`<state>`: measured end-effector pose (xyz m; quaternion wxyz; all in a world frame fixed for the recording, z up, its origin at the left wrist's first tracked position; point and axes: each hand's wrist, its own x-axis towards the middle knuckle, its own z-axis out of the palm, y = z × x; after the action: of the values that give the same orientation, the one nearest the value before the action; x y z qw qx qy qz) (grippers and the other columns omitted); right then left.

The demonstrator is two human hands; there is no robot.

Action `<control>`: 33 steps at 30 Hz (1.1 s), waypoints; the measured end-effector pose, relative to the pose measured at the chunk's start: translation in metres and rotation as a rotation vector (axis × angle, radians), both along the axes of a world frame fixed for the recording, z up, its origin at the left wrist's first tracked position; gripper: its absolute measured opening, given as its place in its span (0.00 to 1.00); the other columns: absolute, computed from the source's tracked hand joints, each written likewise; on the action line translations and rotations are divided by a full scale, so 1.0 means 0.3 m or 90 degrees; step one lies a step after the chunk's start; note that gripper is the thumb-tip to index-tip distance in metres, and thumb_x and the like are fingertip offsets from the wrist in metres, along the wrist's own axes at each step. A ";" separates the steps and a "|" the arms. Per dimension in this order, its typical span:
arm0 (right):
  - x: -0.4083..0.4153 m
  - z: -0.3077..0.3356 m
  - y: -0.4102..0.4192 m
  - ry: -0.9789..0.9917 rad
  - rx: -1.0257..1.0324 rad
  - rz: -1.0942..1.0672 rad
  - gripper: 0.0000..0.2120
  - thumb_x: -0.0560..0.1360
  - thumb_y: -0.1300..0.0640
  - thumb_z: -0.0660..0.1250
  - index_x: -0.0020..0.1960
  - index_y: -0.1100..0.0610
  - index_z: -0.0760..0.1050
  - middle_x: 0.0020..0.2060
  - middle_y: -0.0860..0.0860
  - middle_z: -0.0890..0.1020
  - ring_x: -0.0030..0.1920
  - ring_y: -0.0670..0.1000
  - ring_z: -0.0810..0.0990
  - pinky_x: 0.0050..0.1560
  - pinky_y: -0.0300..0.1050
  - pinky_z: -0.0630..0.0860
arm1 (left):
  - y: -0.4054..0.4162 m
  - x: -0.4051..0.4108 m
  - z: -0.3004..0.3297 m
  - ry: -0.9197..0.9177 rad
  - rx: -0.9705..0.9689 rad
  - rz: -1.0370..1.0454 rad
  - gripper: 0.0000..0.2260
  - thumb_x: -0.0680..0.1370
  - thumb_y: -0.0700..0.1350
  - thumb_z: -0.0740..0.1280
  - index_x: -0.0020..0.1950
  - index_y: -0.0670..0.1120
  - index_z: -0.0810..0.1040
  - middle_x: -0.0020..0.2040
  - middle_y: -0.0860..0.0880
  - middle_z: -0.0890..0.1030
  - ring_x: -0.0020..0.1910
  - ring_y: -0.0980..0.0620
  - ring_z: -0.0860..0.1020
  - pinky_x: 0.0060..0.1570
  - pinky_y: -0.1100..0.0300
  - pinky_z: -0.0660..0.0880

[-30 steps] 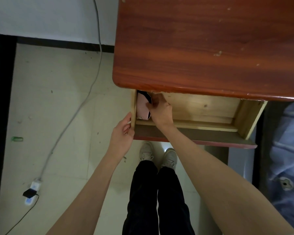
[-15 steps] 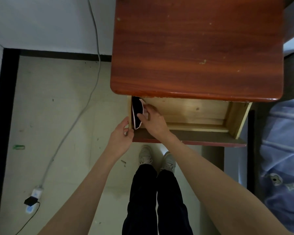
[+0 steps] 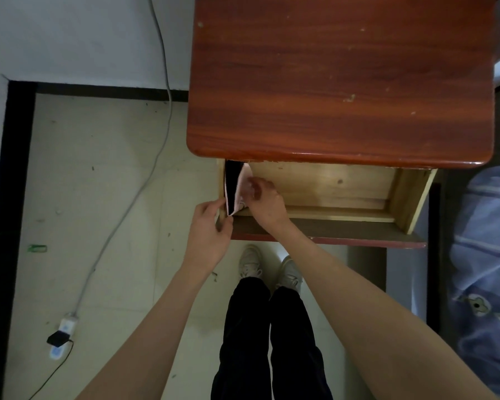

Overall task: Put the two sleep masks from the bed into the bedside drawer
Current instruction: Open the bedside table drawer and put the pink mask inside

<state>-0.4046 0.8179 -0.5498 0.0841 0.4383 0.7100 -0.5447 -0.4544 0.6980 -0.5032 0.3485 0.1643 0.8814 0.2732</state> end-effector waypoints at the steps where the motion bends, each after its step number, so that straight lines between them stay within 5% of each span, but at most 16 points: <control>1: 0.002 -0.007 0.005 -0.013 -0.021 -0.039 0.15 0.75 0.55 0.61 0.60 0.59 0.70 0.57 0.59 0.76 0.55 0.60 0.76 0.47 0.46 0.70 | 0.004 0.001 0.002 0.043 -0.014 0.000 0.16 0.75 0.43 0.65 0.63 0.46 0.73 0.59 0.41 0.73 0.56 0.44 0.74 0.58 0.54 0.71; 5: 0.026 -0.022 0.019 -0.022 -0.061 -0.074 0.17 0.73 0.53 0.65 0.59 0.59 0.70 0.56 0.58 0.78 0.55 0.59 0.76 0.49 0.46 0.70 | 0.053 0.010 -0.002 0.208 -0.132 -0.015 0.16 0.71 0.53 0.69 0.54 0.45 0.79 0.50 0.42 0.76 0.52 0.42 0.73 0.52 0.48 0.70; 8: 0.047 -0.013 0.035 0.003 -0.047 -0.088 0.16 0.73 0.55 0.66 0.58 0.58 0.71 0.55 0.58 0.79 0.55 0.58 0.77 0.52 0.47 0.71 | 0.106 0.015 -0.004 0.262 -0.167 -0.036 0.11 0.74 0.49 0.66 0.51 0.44 0.80 0.48 0.41 0.80 0.50 0.41 0.73 0.47 0.50 0.67; 15: 0.154 0.032 0.128 0.042 -0.206 -0.250 0.16 0.75 0.54 0.63 0.61 0.58 0.72 0.55 0.54 0.79 0.54 0.53 0.76 0.55 0.45 0.72 | 0.147 0.005 0.000 0.006 0.039 0.112 0.10 0.74 0.41 0.67 0.53 0.41 0.79 0.51 0.42 0.83 0.45 0.52 0.77 0.50 0.63 0.70; 20: 0.179 0.006 0.163 -0.029 -0.138 -0.244 0.14 0.72 0.57 0.66 0.56 0.61 0.75 0.53 0.57 0.81 0.50 0.53 0.78 0.52 0.46 0.75 | 0.155 0.004 -0.008 0.081 0.033 0.080 0.13 0.75 0.38 0.63 0.59 0.40 0.76 0.53 0.39 0.82 0.49 0.46 0.79 0.52 0.61 0.71; 23: 0.138 -0.006 0.150 -0.037 -0.066 -0.246 0.14 0.71 0.57 0.68 0.55 0.60 0.76 0.51 0.56 0.82 0.52 0.53 0.78 0.57 0.48 0.75 | 0.117 0.024 0.009 0.211 0.074 0.011 0.15 0.75 0.35 0.61 0.62 0.41 0.72 0.54 0.39 0.75 0.48 0.47 0.76 0.50 0.59 0.72; 26: 0.083 -0.023 0.120 -0.037 -0.029 -0.206 0.12 0.72 0.58 0.67 0.54 0.59 0.78 0.50 0.56 0.83 0.50 0.53 0.79 0.51 0.41 0.74 | 0.062 0.026 0.012 0.280 0.065 -0.016 0.21 0.75 0.34 0.59 0.68 0.41 0.63 0.62 0.37 0.68 0.61 0.43 0.70 0.62 0.57 0.66; 29: 0.056 -0.035 0.090 -0.069 0.058 -0.138 0.08 0.73 0.59 0.64 0.48 0.58 0.80 0.43 0.58 0.84 0.45 0.57 0.80 0.40 0.39 0.69 | 0.037 0.016 -0.013 0.209 0.030 -0.064 0.27 0.77 0.35 0.57 0.73 0.41 0.51 0.73 0.38 0.58 0.73 0.44 0.57 0.70 0.59 0.53; 33: 0.076 -0.029 0.087 -0.107 0.112 -0.073 0.09 0.74 0.57 0.63 0.52 0.58 0.78 0.46 0.60 0.84 0.47 0.61 0.80 0.40 0.41 0.69 | 0.030 0.027 -0.043 0.118 0.034 -0.145 0.29 0.77 0.38 0.56 0.74 0.44 0.45 0.77 0.44 0.51 0.75 0.49 0.51 0.69 0.65 0.48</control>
<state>-0.3817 0.8439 -0.5586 0.0736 0.5281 0.7190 -0.4457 -0.4463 0.7071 -0.5162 0.2901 0.2973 0.8777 0.2391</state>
